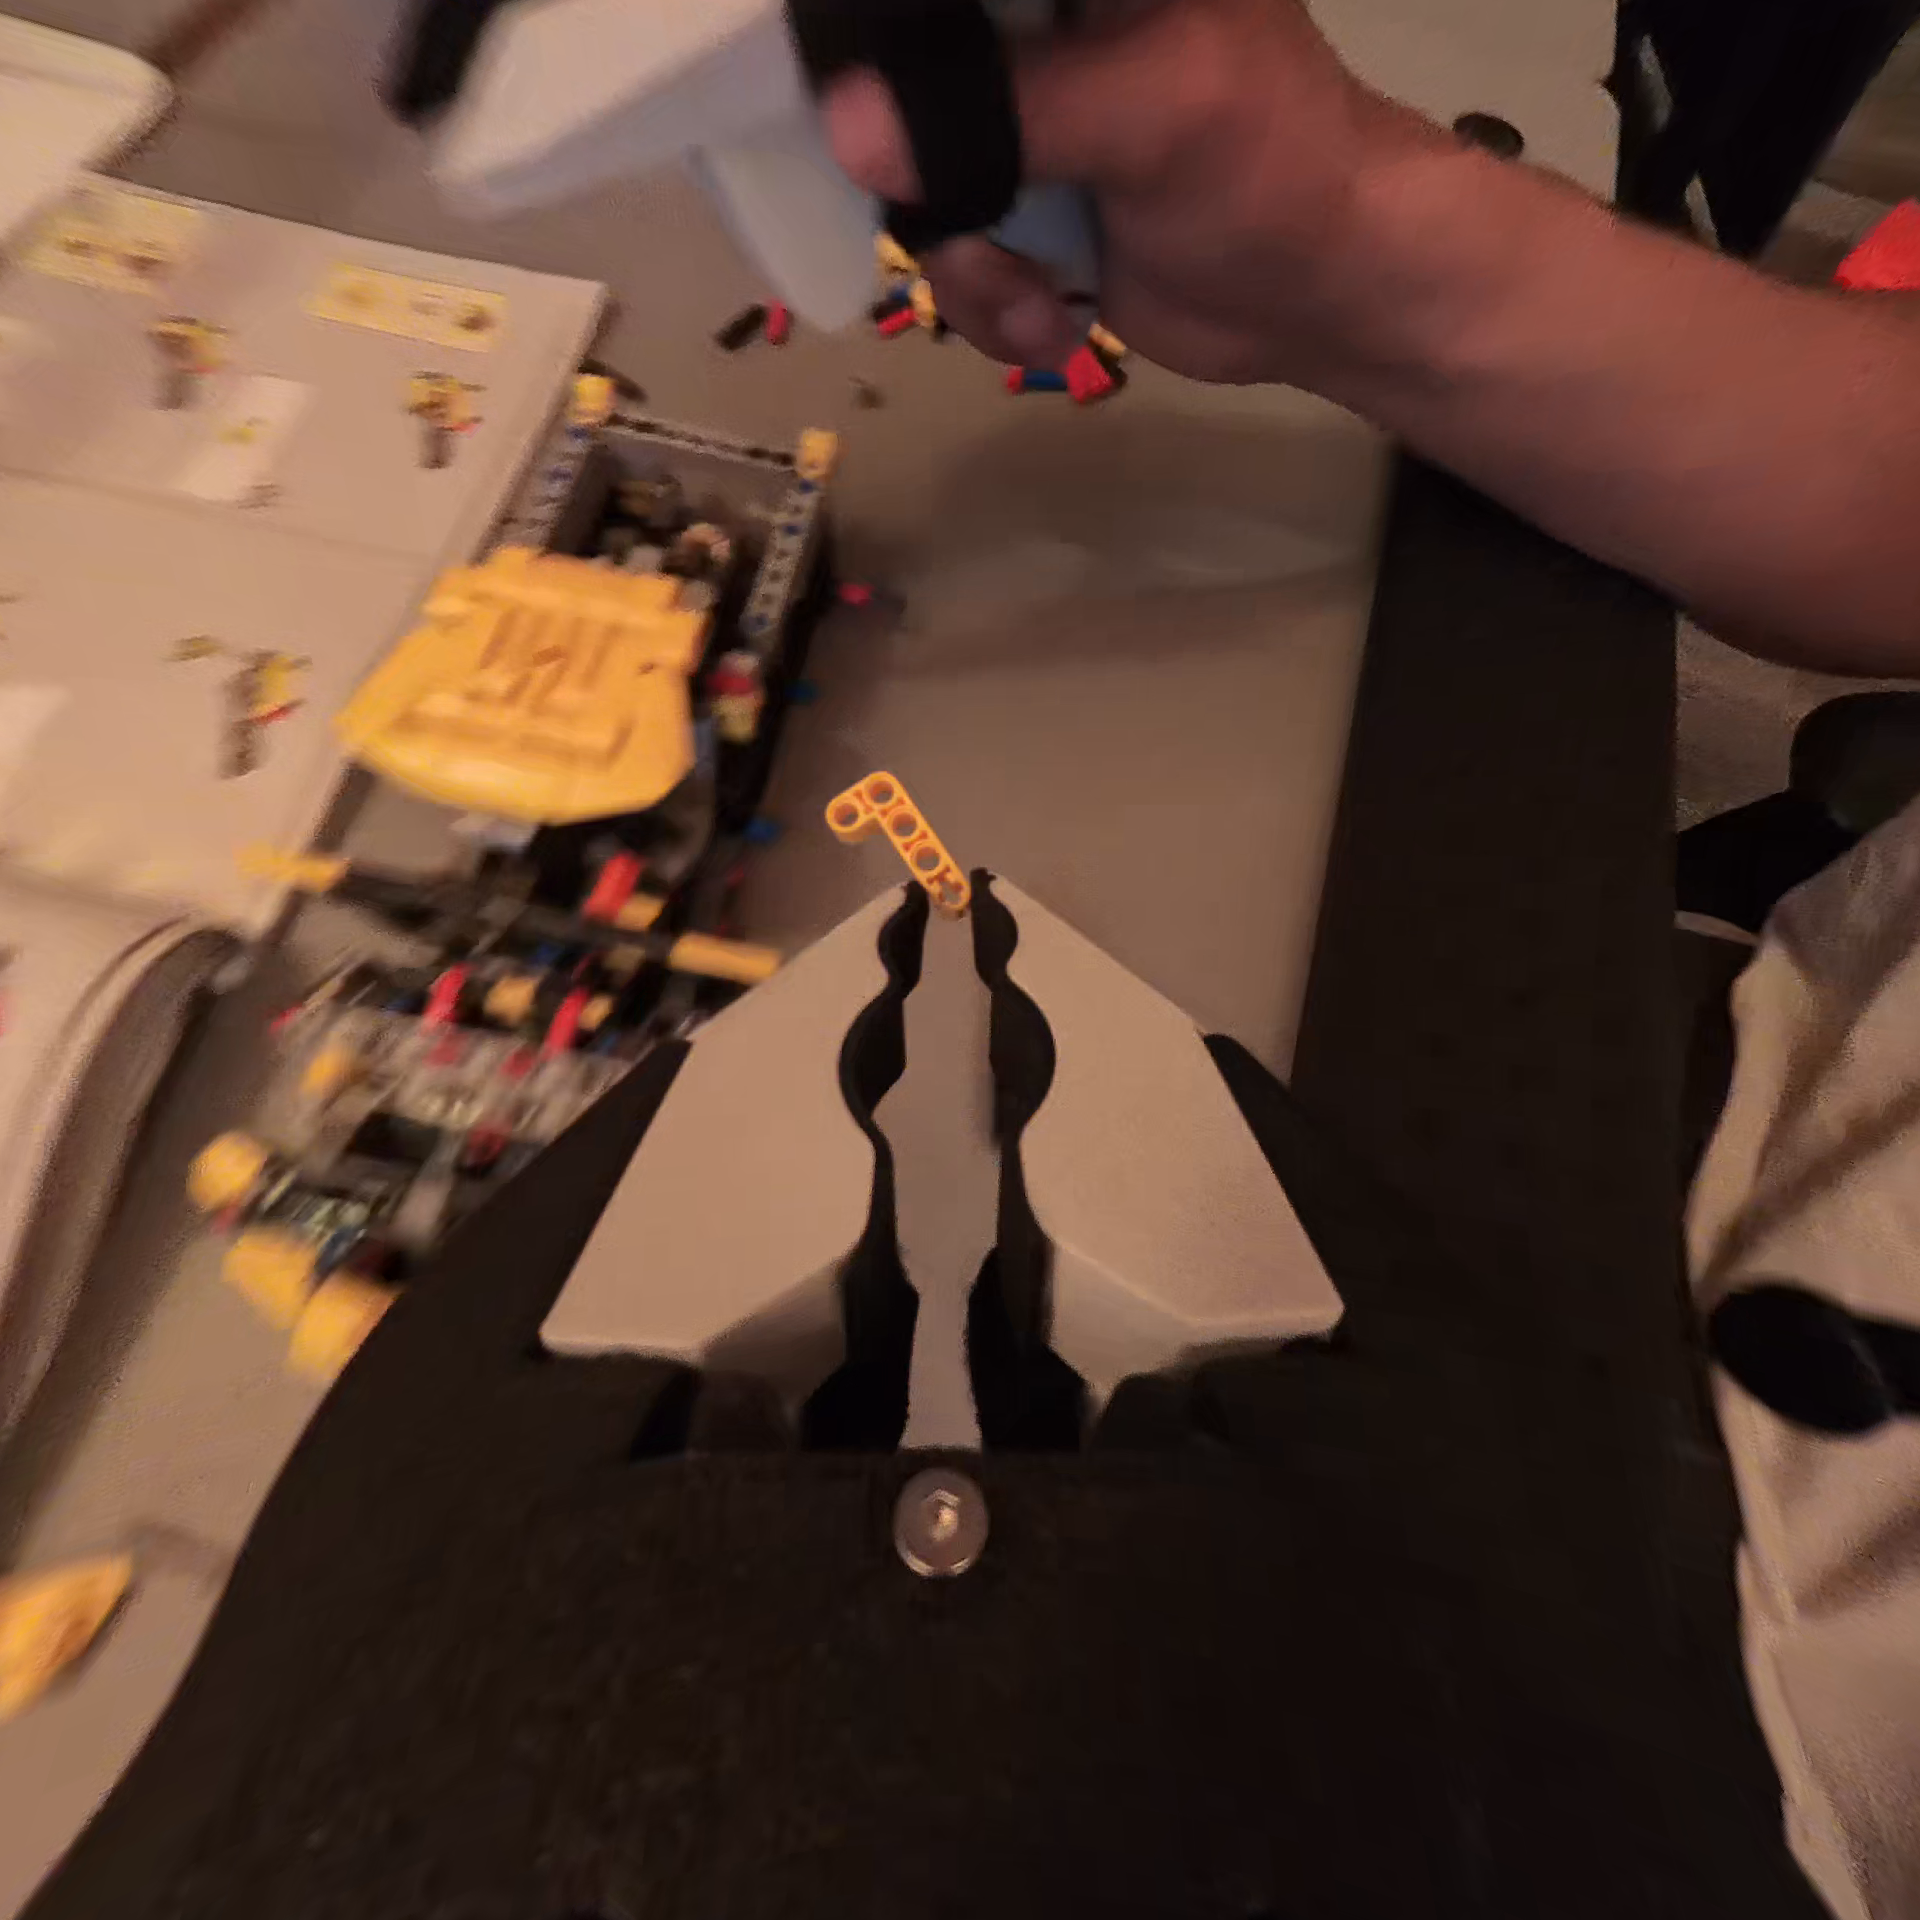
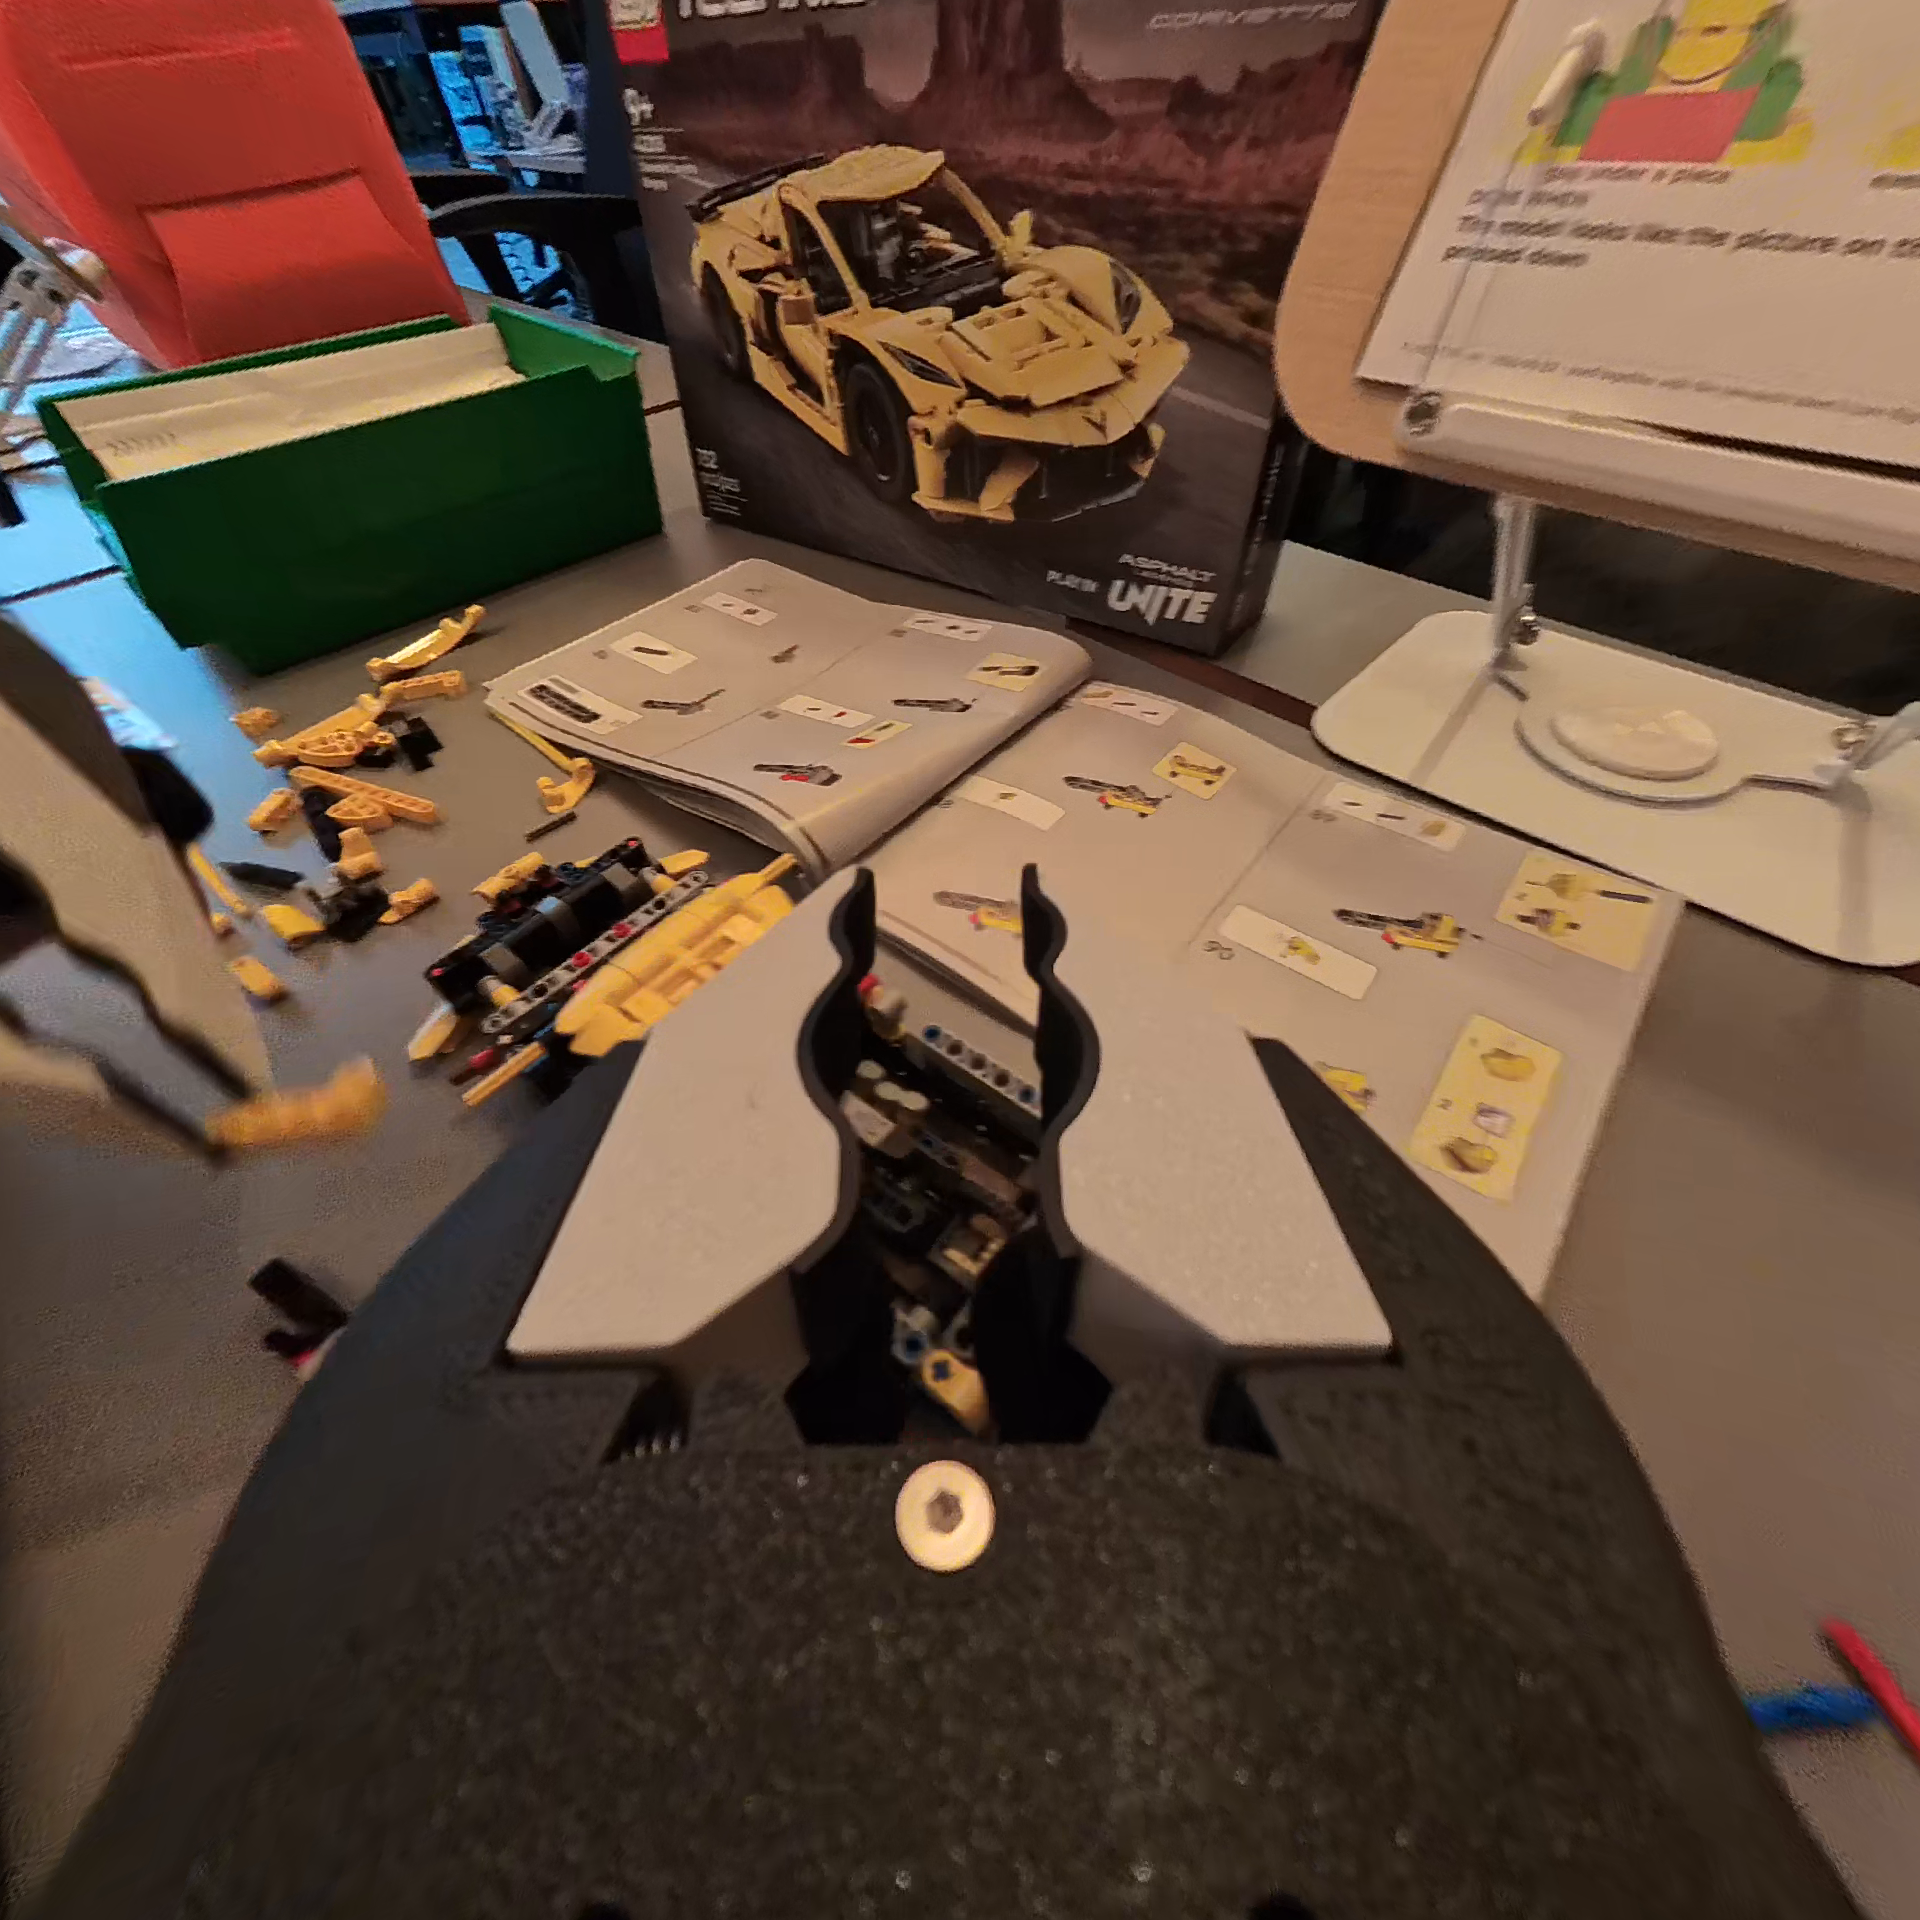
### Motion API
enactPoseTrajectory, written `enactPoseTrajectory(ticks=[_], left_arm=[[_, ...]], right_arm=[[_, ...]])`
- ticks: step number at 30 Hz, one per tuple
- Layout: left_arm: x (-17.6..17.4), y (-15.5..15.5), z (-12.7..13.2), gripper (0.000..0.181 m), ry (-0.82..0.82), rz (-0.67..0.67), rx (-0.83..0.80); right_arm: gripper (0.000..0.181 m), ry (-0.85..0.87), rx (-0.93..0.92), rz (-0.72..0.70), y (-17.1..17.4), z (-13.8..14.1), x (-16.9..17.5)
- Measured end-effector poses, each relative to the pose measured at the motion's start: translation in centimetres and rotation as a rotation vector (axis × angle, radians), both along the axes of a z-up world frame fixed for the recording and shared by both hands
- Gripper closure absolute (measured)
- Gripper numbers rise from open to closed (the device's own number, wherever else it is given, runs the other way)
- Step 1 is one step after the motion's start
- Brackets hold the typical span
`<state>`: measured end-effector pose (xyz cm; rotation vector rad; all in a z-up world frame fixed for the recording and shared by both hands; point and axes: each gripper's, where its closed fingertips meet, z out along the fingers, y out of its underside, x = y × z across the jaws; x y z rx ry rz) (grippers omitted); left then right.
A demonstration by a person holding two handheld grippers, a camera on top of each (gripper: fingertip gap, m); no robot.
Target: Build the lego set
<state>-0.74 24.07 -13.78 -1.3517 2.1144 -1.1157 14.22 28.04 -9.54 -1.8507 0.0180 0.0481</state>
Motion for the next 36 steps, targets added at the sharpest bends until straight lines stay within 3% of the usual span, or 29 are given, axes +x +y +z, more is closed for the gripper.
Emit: enactPoseTrajectory(ticks=[3, 8, 18, 21, 24, 27, 29, 32, 34, 36], left_arm=[[3.1, -4.4, -2.8, 0.173, 0.094, -0.084, 0.016], [4.5, -7.1, -5.7, 0.172, 0.157, -0.168, 0.130], [4.2, -8.2, -7.4, 0.173, 0.175, -0.187, 0.164], [4.1, -8.3, -7.4, 0.171, 0.164, -0.194, 0.169], [4.0, -7.9, -6.5, 0.158, 0.145, -0.198, 0.131], [4.1, -5.9, -2.5, 0.157, 0.008, -0.162, 0.017], [4.9, -2.3, 1.4, 0.158, -0.152, -0.051, -0.054], [5.5, 5.3, 6.1, 0.158, -0.381, 0.188, -0.102], [5.1, 10.7, 7.2, 0.158, -0.453, 0.373, -0.085], [4.1, 14.2, 7.4, 0.158, -0.480, 0.479, -0.089]], right_arm=[[0.154, -0.022, -0.002, -0.069, -0.9, 0.4, 2.3], [0.154, -0.021, 0.023, -0.120, -2.1, 1.3, 4.1], [0.151, -0.150, -0.105, -0.322, -6.6, 1.0, 11.2], [0.148, -0.151, -0.178, -0.293, -9.7, 1.5, 11.9], [0.149, -0.126, -0.269, -0.287, -14.2, 0.2, 12.6], [0.149, -0.009, -0.300, -0.297, -17.7, -2.4, 12.7], [0.151, 0.076, -0.294, -0.294, -18.0, -4.1, 12.3], [0.151, 0.056, -0.357, -0.249, -16.3, -6.2, 11.1], [0.149, 0.038, -0.403, -0.216, -14.0, -7.0, 10.6], [0.149, 0.047, -0.411, -0.173, -11.1, -7.3, 10.1]])
